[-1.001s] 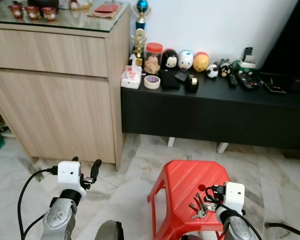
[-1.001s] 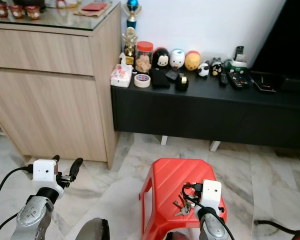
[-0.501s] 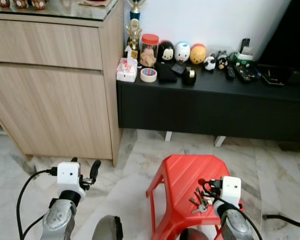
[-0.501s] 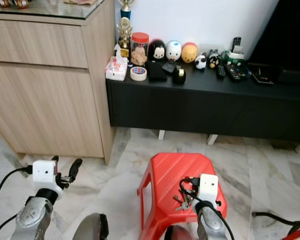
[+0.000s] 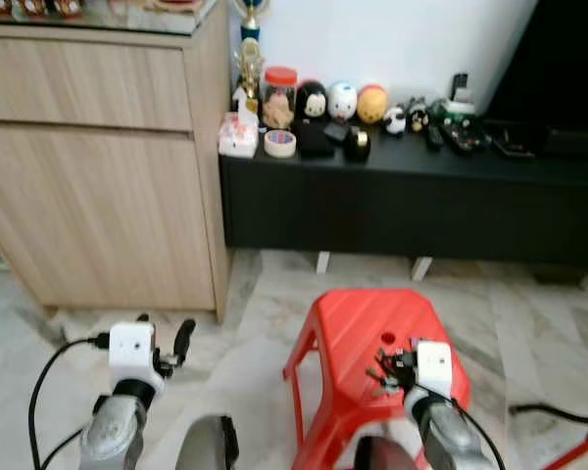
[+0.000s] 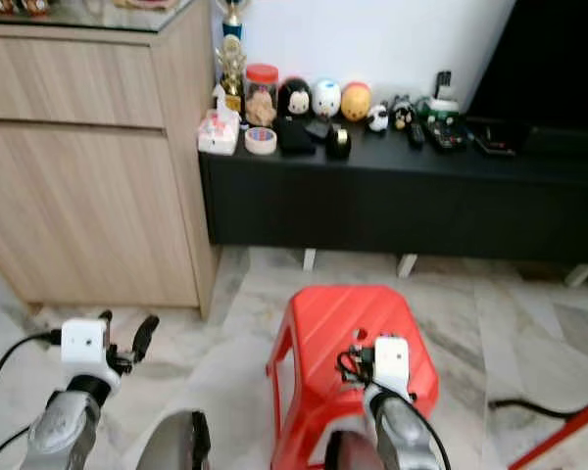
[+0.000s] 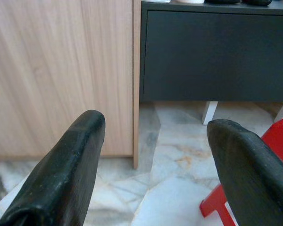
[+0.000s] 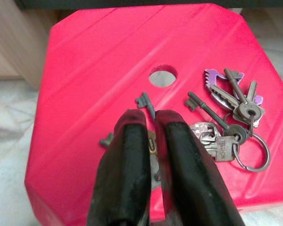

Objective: Hang keys on a hook

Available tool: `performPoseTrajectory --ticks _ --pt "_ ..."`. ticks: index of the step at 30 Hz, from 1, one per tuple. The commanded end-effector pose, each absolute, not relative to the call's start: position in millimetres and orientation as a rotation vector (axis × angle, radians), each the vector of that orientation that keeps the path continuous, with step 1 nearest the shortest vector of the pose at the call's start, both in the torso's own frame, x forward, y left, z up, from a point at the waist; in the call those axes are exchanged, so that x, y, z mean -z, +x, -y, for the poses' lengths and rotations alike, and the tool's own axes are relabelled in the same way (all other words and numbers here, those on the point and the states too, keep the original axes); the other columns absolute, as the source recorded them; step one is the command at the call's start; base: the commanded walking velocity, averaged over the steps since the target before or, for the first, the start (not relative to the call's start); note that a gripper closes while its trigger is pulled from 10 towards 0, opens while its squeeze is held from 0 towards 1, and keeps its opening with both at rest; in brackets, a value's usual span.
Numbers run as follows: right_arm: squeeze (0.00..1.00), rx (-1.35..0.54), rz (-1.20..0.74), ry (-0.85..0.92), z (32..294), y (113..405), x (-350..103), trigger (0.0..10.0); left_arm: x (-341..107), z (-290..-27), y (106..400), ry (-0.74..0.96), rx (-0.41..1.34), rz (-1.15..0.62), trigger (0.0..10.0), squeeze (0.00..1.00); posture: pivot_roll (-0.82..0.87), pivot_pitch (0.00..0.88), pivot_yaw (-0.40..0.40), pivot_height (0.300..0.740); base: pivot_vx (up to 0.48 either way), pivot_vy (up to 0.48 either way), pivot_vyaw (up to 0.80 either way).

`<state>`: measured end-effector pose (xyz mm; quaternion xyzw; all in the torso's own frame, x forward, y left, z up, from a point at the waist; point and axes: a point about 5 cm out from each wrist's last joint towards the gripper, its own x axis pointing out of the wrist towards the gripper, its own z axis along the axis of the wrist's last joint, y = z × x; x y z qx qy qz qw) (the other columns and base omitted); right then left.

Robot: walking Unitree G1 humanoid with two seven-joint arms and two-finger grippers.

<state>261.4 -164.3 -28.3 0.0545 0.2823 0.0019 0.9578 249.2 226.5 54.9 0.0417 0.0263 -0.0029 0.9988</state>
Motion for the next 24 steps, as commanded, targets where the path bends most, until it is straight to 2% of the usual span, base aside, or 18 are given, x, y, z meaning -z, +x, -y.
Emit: performPoseTrajectory --ticks 1,13,14,24 --pt "1.0 0.041 -0.613 0.13 167 266 28 10.0 -56 -226 251 0.09 0.008 -0.055 10.0 0.0 0.11 0.0 -0.096 0.593 0.0 0.0 0.0" --pt "1.0 0.057 -0.638 0.184 158 280 22 10.0 -49 -225 251 0.075 -0.018 -0.08 10.0 0.0 0.12 0.0 -0.099 0.593 0.0 0.0 0.0" --pt "0.0 0.055 -0.643 0.177 158 279 22 10.0 -49 -224 251 0.074 -0.017 -0.081 10.0 0.0 0.12 0.0 -0.099 0.593 0.0 0.0 0.0" --pt "0.0 0.07 -0.609 0.201 162 278 22 10.0 -47 -225 248 0.079 -0.014 -0.089 10.0 0.0 0.11 0.0 -0.098 0.593 0.0 0.0 0.0"
